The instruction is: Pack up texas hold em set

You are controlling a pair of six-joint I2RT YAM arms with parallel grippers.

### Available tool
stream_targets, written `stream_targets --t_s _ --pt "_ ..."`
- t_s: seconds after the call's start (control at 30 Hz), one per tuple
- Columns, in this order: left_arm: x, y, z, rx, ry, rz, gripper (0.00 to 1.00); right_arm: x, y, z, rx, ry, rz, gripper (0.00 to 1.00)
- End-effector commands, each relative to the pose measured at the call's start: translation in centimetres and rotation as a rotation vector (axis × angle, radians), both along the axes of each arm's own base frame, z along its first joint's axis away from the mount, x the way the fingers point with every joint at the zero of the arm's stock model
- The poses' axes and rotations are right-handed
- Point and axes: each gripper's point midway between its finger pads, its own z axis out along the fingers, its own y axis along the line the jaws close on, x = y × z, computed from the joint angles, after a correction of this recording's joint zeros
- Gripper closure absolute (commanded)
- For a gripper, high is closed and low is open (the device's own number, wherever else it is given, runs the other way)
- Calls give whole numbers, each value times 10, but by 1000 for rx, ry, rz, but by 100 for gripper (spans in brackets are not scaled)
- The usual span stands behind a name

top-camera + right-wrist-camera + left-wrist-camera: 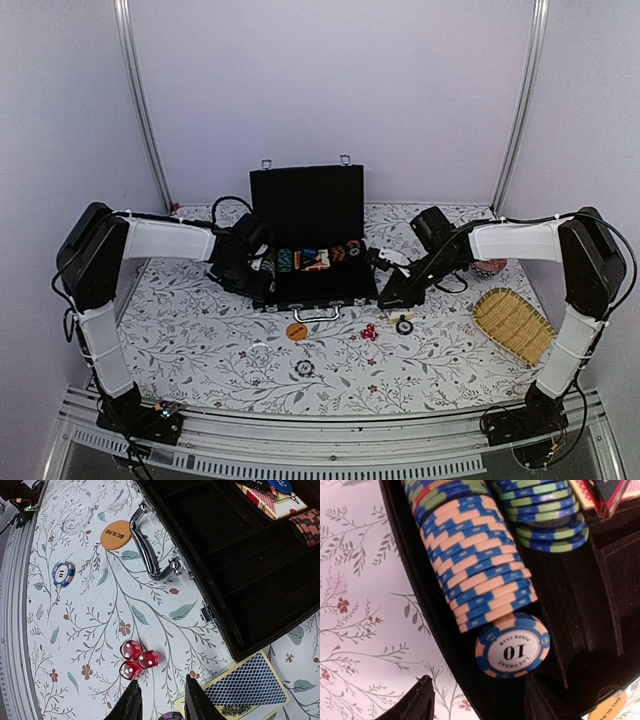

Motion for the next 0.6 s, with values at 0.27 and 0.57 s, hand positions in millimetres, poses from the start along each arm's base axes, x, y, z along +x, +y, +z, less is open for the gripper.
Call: stream_targets --t_s 0.27,0.57 --pt "22 12 -32 57 4 4 40 1 2 -5 -4 21 9 69" --pt "35 20 -24 60 -58 33 41 1 2 -9 -9 35 12 69"
